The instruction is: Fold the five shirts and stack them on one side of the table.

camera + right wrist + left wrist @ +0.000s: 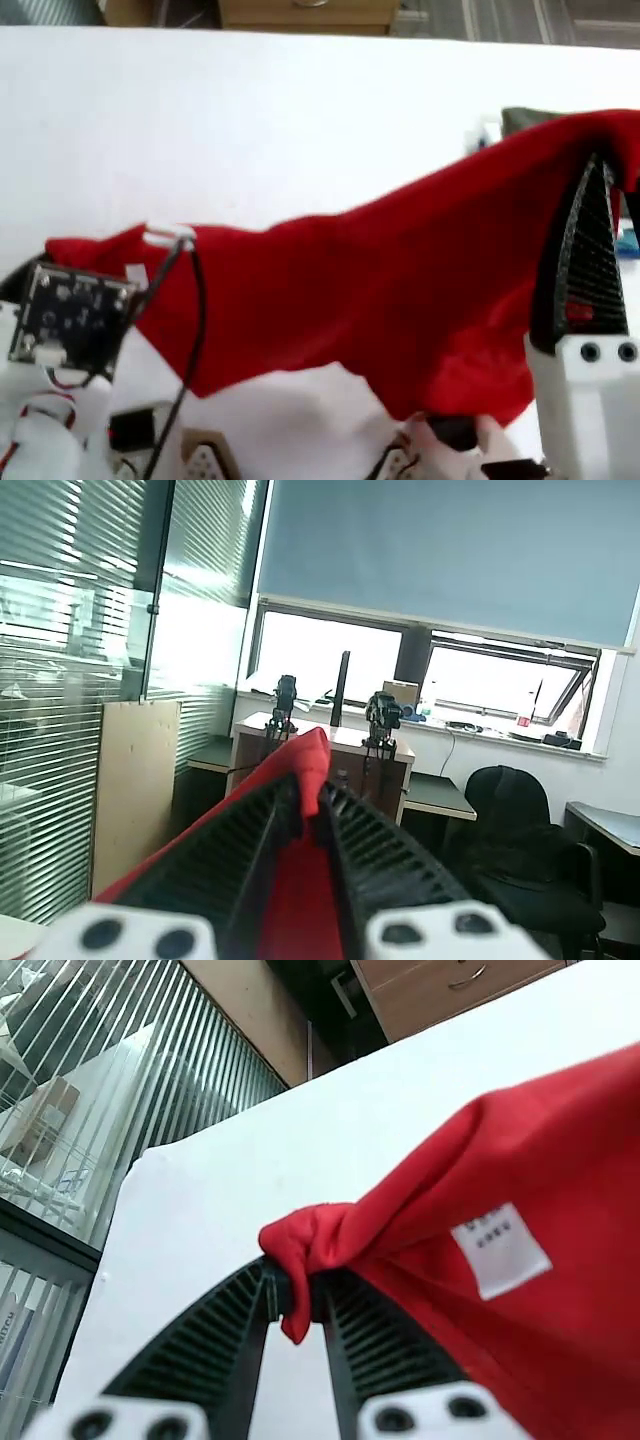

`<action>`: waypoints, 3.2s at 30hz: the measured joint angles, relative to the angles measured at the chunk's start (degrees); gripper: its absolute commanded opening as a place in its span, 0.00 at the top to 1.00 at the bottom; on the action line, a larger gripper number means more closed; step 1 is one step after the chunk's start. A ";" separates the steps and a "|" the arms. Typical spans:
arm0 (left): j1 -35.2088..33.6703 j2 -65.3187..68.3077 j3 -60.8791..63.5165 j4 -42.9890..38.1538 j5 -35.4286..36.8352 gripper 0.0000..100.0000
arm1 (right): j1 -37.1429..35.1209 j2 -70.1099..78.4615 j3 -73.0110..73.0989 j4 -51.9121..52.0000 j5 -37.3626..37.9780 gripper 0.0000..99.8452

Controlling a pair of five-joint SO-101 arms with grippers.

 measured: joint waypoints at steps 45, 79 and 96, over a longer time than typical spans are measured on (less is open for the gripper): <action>5.89 85.98 -24.70 -15.65 0.00 0.97 | 2.46 55.30 32.97 -30.59 0.00 0.98; 7.21 60.75 21.36 -8.35 -8.26 0.97 | 12.84 38.59 52.57 4.57 13.10 0.98; 5.36 59.16 31.12 -10.55 -12.04 0.97 | 17.76 3.16 94.68 -7.56 21.98 0.98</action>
